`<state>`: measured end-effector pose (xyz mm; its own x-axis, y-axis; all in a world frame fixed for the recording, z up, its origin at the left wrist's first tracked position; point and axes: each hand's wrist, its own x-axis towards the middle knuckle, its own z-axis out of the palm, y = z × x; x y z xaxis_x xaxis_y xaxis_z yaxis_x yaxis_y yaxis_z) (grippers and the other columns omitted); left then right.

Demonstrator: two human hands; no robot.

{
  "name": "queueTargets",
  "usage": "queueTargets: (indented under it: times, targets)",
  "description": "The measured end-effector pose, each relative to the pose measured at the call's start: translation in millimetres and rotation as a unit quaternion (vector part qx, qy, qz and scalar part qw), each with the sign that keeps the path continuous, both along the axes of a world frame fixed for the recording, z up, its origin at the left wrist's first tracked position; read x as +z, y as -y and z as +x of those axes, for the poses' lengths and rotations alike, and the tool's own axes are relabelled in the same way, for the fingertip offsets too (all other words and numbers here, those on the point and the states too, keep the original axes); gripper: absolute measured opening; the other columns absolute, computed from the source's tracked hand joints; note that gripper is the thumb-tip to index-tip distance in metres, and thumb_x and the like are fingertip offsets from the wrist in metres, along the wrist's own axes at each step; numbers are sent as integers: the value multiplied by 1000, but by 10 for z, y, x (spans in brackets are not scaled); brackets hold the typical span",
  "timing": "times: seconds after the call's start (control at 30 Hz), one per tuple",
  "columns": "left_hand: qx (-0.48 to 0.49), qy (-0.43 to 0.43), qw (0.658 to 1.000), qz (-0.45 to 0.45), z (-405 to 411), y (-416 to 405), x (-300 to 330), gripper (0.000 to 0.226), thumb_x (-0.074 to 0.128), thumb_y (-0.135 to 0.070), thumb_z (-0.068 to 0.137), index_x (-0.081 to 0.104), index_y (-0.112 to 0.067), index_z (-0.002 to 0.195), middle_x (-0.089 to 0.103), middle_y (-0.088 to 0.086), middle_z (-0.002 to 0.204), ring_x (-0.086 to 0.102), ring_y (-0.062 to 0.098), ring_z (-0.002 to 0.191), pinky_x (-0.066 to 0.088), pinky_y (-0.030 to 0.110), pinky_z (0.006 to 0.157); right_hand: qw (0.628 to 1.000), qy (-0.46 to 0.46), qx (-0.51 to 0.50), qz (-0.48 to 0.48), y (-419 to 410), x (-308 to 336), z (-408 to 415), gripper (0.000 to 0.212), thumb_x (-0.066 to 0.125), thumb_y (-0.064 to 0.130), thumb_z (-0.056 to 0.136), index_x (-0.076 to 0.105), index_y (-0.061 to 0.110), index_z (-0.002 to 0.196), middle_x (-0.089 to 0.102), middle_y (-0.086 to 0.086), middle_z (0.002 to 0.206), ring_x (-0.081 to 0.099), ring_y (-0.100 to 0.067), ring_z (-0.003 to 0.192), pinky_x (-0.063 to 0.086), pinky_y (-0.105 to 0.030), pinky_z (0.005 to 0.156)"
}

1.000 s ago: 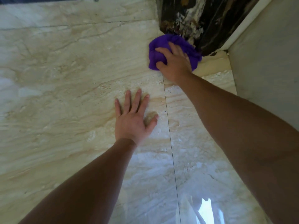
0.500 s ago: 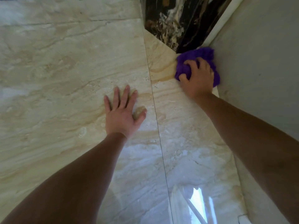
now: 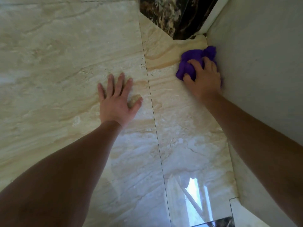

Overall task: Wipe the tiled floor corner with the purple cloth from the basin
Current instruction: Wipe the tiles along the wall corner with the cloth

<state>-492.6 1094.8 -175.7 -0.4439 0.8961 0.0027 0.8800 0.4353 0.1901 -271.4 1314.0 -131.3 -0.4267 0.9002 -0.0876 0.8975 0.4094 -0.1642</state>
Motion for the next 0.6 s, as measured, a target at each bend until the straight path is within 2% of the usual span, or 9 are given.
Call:
queueTargets:
  times: [0.27, 0.37, 0.47, 0.53, 0.6]
  targets:
    - [2, 10, 1000, -12, 5, -12, 26, 75, 26, -74, 95, 23, -33, 158, 15, -3, 171, 4, 30, 159, 6, 64, 123, 999, -13, -11, 50, 650, -77, 413, 56, 50, 50, 86, 52, 29, 138, 47, -18, 148, 43, -39, 135, 41, -51, 101]
    - [-4, 6, 1000, -26, 19, -1, 70, 75, 25, -74, 96, 22, -32, 158, 15, -2, 171, 5, 31, 159, 7, 65, 123, 998, -24, -36, 43, 978, -36, 546, 57, 51, 49, 86, 51, 28, 139, 46, -19, 148, 42, -40, 136, 41, -54, 102]
    - [-6, 13, 999, -46, 32, 3, 111, 76, 20, -74, 96, 17, -32, 160, 11, -2, 171, 1, 30, 159, 4, 64, 124, 999, -14, -42, -25, 1423, 93, 712, 68, 58, 53, 82, 46, 30, 145, 38, -19, 155, 34, -39, 144, 35, -57, 111]
    - [-6, 8, 997, -78, 27, -12, 165, 76, 12, -73, 97, 8, -33, 161, 3, -2, 172, -5, 30, 158, 1, 64, 123, 994, 34, -16, -100, 1554, 176, 754, 79, 65, 51, 79, 35, 35, 151, 25, -18, 163, 23, -39, 150, 30, -57, 116]
    - [-5, 27, 991, -128, 61, -33, 250, 75, 7, -71, 97, -1, -32, 161, -7, -2, 172, -13, 30, 157, -4, 65, 123, 985, 83, 1, -154, 1507, 283, 759, 82, 66, 47, 82, 26, 40, 154, 14, -15, 166, 15, -38, 152, 30, -55, 117]
